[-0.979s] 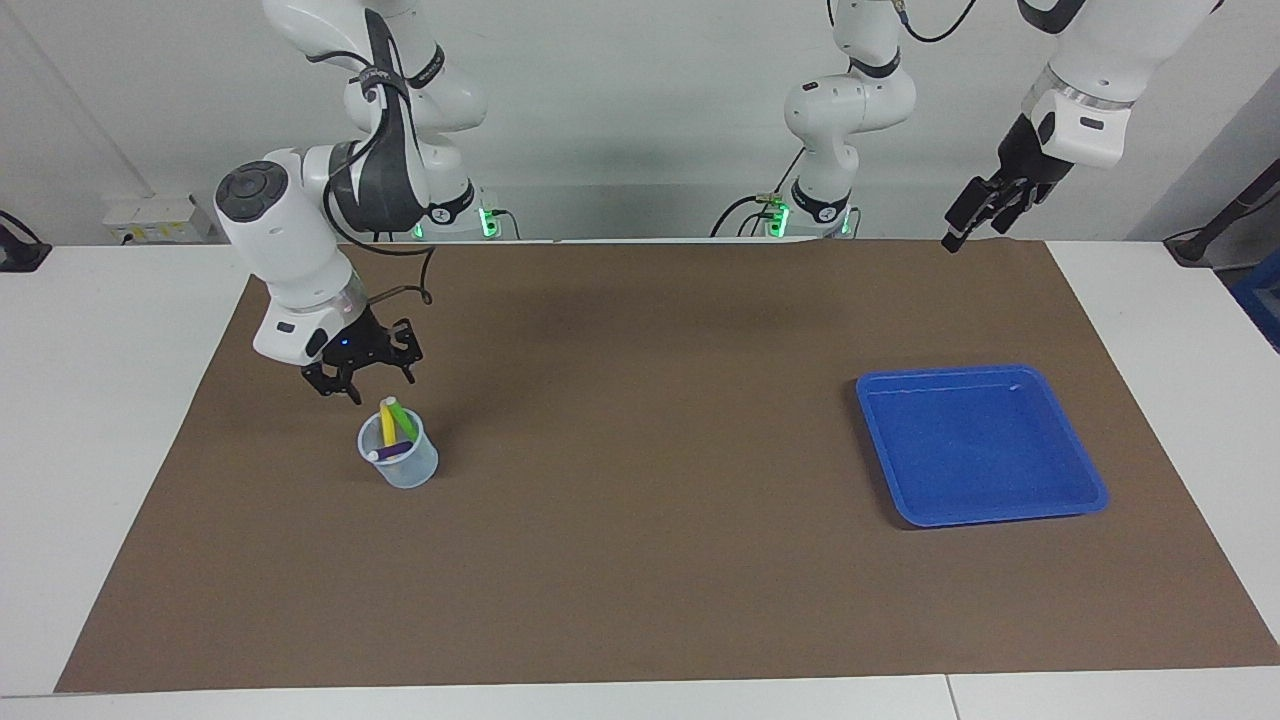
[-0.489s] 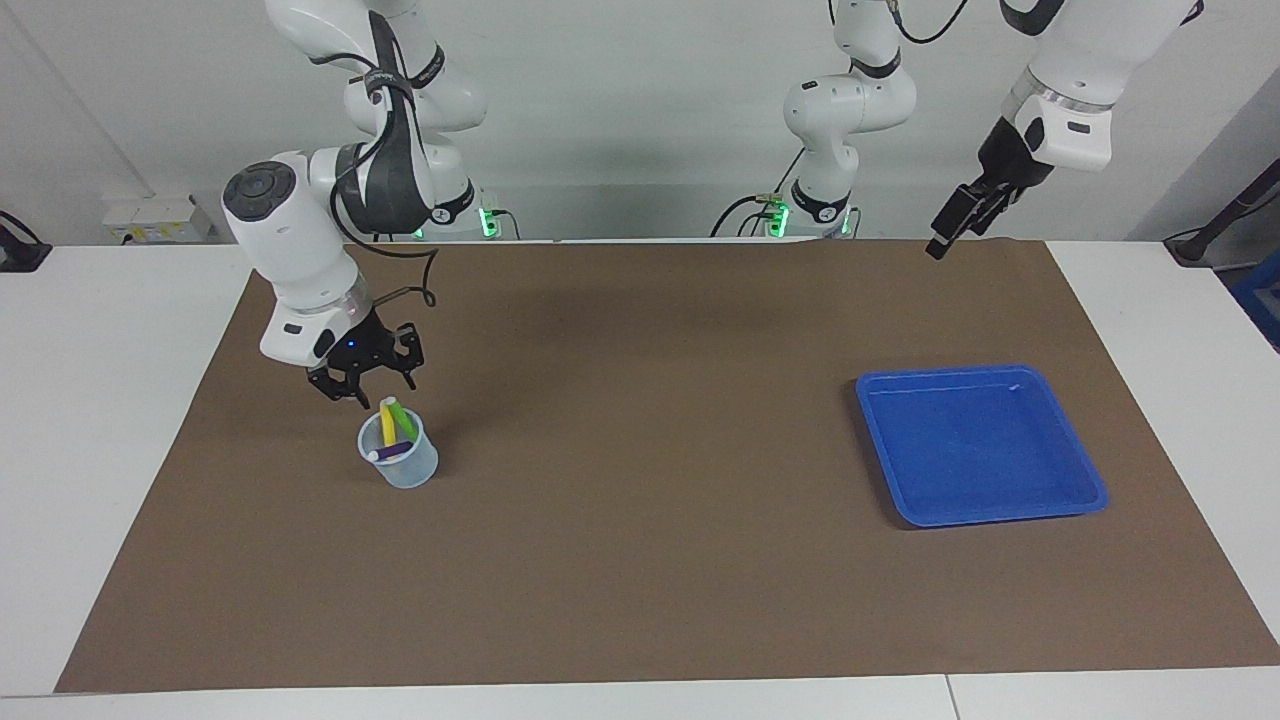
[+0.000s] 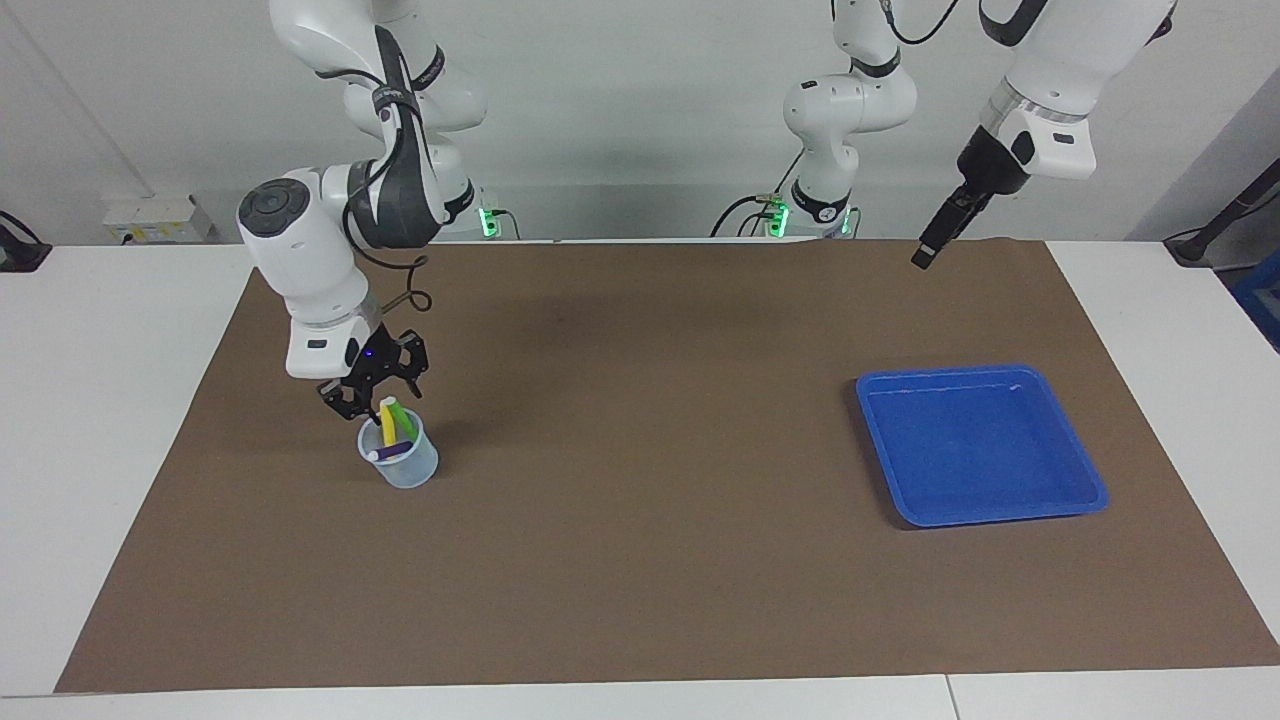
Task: Right arm passes pens to left for tray arrangement
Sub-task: 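Reach the right gripper to the pen cup while the left gripper moves over the tray, then grasp the green pen with the right gripper and pull it from the cup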
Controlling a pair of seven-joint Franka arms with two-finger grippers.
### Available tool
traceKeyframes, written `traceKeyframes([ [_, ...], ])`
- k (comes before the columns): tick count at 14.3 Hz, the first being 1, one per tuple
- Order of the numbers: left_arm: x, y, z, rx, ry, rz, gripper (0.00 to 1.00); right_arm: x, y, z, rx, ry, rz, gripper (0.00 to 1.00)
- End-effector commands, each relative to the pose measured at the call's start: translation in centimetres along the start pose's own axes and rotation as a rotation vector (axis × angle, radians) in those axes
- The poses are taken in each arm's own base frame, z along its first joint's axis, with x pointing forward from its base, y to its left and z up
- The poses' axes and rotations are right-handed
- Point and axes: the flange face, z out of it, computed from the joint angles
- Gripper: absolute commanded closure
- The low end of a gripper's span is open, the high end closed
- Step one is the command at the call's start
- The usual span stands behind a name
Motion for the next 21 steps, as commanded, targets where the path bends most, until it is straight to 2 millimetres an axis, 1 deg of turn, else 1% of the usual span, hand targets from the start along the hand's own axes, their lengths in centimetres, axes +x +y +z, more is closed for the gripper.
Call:
traceKeyframes([
  [1, -1.7, -0.6, 0.9, -0.029, -0.010, -0.059, 0.00, -0.3, -0.4, 0.7, 0.000, -0.003, -0.054, 0.36],
  [4, -2.4, -0.1, 0.9, -0.041, -0.020, -0.092, 0.00, -0.8, -0.2, 0.6, 0.008, -0.012, -0.064, 0.38],
  [8, -2.6, -0.1, 1.3, -0.038, -0.023, -0.098, 0.00, -1.2, 0.3, 0.6, 0.010, -0.014, -0.087, 0.42],
  [11, -2.6, -0.1, 1.4, -0.037, -0.023, -0.099, 0.00, -1.2, 0.3, 0.6, 0.010, -0.014, -0.085, 0.48],
  [17, -2.9, -0.1, 1.4, -0.035, -0.024, -0.096, 0.00, -1.4, 0.1, 0.9, 0.011, -0.019, -0.088, 0.57],
  [18, -3.2, 0.0, 1.6, -0.033, -0.026, -0.091, 0.00, -1.4, 0.1, 0.9, 0.009, -0.024, -0.092, 0.60],
  [21, -3.3, 0.1, 1.8, -0.032, -0.027, -0.089, 0.00, -1.5, 0.2, 0.9, 0.004, -0.028, -0.096, 0.64],
])
